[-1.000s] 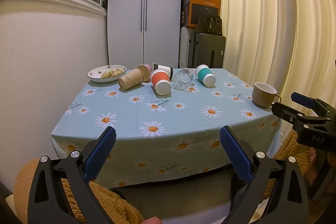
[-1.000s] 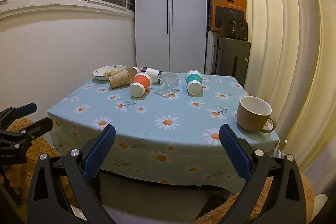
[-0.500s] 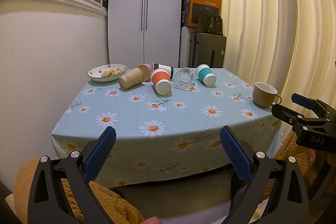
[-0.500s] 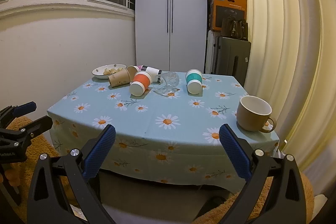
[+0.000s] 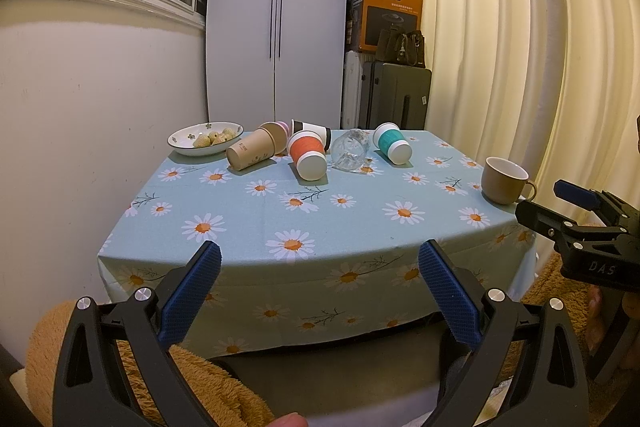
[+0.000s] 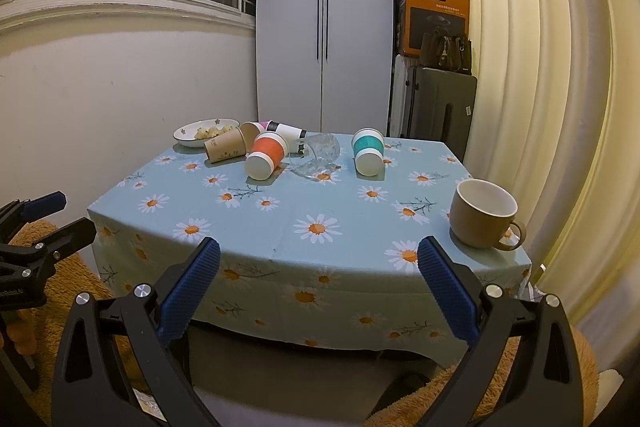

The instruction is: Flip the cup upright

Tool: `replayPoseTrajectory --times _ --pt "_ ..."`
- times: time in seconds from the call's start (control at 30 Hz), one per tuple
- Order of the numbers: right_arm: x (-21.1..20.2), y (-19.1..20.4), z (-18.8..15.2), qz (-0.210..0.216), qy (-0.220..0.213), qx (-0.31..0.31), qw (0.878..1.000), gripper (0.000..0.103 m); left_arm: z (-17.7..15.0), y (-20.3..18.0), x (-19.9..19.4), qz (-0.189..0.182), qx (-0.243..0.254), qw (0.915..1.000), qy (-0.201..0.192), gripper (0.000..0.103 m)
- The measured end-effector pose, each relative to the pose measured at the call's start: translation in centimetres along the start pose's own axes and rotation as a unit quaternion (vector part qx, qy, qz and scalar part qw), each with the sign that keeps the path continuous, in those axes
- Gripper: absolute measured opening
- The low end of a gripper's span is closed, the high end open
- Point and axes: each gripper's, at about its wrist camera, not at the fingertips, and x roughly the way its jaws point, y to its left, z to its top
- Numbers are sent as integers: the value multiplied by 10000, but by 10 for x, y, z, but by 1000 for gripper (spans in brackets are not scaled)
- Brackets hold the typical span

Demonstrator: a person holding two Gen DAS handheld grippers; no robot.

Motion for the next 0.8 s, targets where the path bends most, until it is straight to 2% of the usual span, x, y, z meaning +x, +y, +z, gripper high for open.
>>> replayPoseTrajectory --times 0.8 --pt "1 -1 -2 -7 27 -5 10000 98 0 0 0 -6 -3 10000 4 96"
